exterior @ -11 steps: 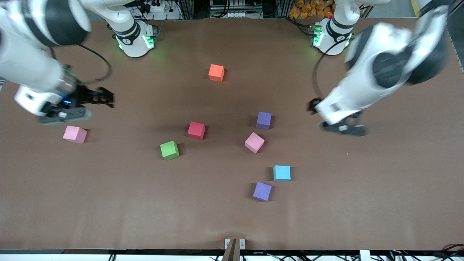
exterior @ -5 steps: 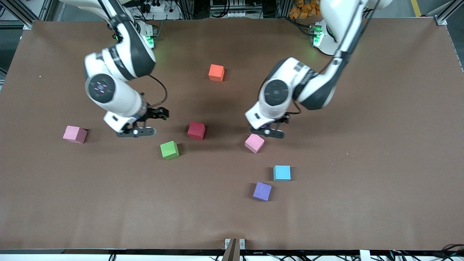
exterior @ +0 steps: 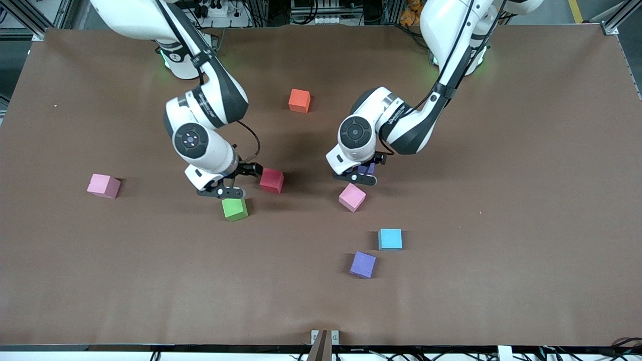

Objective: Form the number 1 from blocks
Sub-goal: 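Grasp the red cube with the right gripper while the left gripper grasps purple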

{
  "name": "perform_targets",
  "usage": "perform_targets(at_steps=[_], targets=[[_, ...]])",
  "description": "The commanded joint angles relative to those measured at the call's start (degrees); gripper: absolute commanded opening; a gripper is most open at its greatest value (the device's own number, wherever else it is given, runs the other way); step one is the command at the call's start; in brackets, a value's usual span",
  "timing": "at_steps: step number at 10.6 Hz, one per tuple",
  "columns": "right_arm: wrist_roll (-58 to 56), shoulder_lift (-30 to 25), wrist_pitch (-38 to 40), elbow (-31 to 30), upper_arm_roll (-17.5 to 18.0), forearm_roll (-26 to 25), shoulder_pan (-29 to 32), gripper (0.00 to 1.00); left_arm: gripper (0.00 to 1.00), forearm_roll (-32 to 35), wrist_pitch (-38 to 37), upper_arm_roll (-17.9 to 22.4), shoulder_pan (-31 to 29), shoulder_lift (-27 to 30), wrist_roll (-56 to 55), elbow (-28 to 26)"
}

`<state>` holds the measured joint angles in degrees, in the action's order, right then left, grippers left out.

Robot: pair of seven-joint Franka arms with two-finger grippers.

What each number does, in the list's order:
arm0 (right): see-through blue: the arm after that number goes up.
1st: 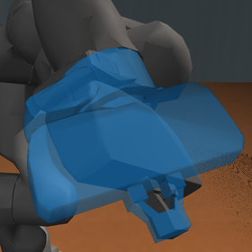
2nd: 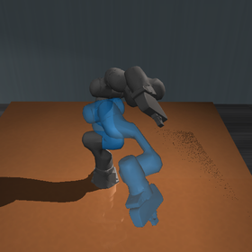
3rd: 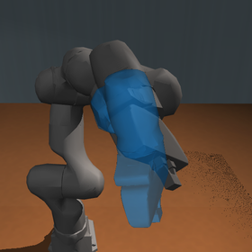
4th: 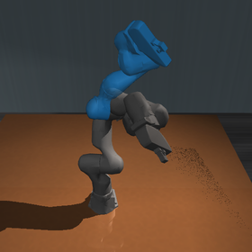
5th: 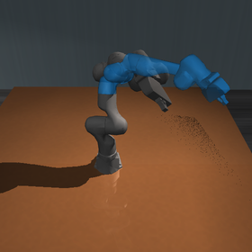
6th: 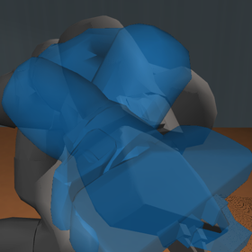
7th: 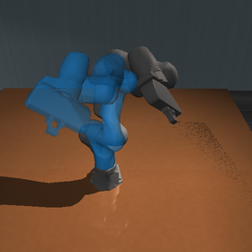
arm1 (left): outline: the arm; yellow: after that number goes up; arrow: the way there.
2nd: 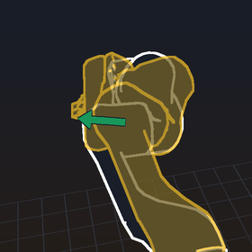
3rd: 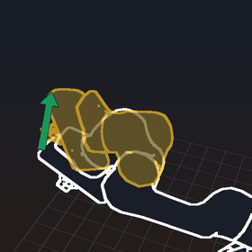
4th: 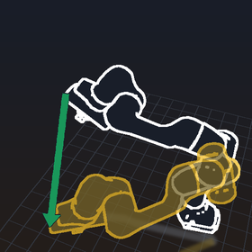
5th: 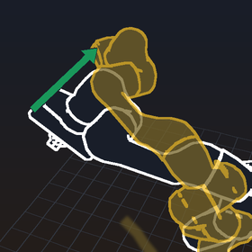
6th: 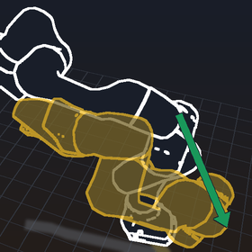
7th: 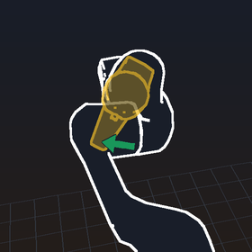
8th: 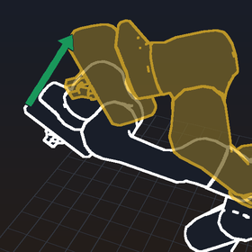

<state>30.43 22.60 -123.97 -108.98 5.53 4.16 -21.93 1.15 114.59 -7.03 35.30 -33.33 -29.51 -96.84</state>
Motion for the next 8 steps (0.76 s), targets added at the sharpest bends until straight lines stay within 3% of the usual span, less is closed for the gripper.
perform_targets(at_steps=[1,8], targets=[[4.5,2.9,-3.2,0.9,0.1,0.5,-1.9,1.00,1.00,1.5,0.5,0.3,0.0,-0.5,0.1,-0.7],[7.3,8.3,-8.6,2.8,0.1,0.5,-4.4,1.00,1.00,2.9,0.6,0.2,0.2,-2.7,-0.3,-0.5]])
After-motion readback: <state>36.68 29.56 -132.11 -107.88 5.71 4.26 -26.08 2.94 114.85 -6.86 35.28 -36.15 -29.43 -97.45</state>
